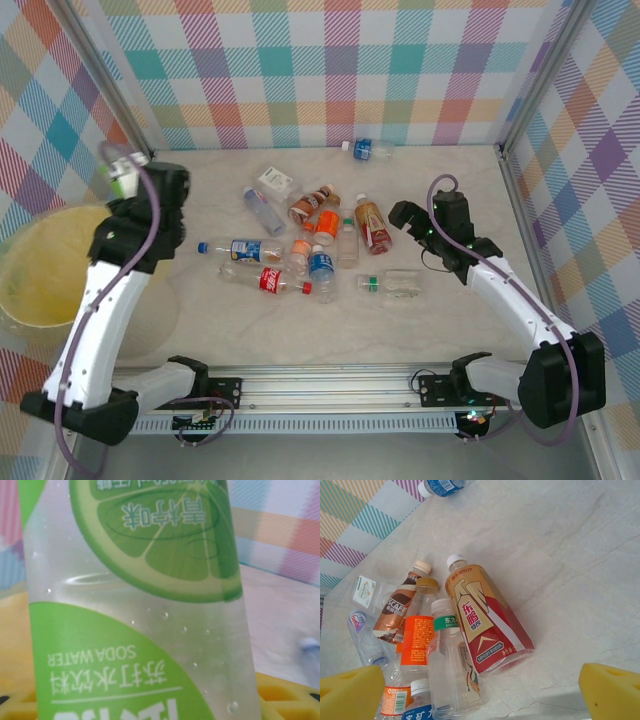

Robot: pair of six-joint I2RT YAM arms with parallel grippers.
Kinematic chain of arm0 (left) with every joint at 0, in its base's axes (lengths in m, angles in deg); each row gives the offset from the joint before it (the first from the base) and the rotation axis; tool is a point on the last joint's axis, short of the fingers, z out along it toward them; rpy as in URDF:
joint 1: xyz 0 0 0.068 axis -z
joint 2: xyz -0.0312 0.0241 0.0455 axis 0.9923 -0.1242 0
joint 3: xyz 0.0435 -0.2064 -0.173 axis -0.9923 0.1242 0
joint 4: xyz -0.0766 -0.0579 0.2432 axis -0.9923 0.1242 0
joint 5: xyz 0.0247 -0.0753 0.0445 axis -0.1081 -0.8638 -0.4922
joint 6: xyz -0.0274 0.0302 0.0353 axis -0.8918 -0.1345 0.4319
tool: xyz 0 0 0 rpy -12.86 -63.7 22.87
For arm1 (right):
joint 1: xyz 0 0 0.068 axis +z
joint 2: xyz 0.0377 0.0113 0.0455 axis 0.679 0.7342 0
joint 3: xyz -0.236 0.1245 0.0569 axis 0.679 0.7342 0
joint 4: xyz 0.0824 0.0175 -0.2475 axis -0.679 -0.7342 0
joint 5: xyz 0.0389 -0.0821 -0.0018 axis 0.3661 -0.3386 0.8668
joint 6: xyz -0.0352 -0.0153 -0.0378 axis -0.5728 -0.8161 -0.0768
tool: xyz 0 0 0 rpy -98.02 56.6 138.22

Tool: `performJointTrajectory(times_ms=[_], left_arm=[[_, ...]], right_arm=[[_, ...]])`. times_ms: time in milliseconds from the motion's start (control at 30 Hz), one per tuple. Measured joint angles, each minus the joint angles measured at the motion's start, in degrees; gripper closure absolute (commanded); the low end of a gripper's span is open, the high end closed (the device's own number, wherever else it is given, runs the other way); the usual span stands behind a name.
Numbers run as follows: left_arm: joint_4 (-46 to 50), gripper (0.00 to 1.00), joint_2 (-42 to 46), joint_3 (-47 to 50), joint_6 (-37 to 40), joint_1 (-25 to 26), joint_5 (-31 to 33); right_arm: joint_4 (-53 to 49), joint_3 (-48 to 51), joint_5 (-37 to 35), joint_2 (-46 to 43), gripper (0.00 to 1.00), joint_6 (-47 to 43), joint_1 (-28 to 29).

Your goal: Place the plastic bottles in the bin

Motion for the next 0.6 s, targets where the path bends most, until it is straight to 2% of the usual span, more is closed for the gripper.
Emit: performJointTrajectory(times_ms=[100,300,433,533,600], left_arm=[[0.37,0.4,3.23,1.64,-0.02,-8.33,-3.08],[1.57,0.37,4.15,6.16,-0.2,-20.35,-11.19],[2.56,0.24,3.17,8.46,-1.77,-26.45,-16.98],[2.89,0.1,3.06,8.46,-2.84,-27.65,-18.67],[2.93,0.06,3.13,8.44,-3.39,-27.85,-19.21]], right_arm=[[0.17,0.0,-0.13,0.0,0.0,-1.9,0.0],[3.74,0.15,-0.72,-0.52,0.0,-7.02,0.0],[6.95,0.22,-1.79,-1.14,0.0,-9.97,0.0],[7.74,0.22,-4.55,-1.14,0.0,-10.23,0.0],[7.54,0.22,-6.21,-1.14,0.0,-10.86,0.0]])
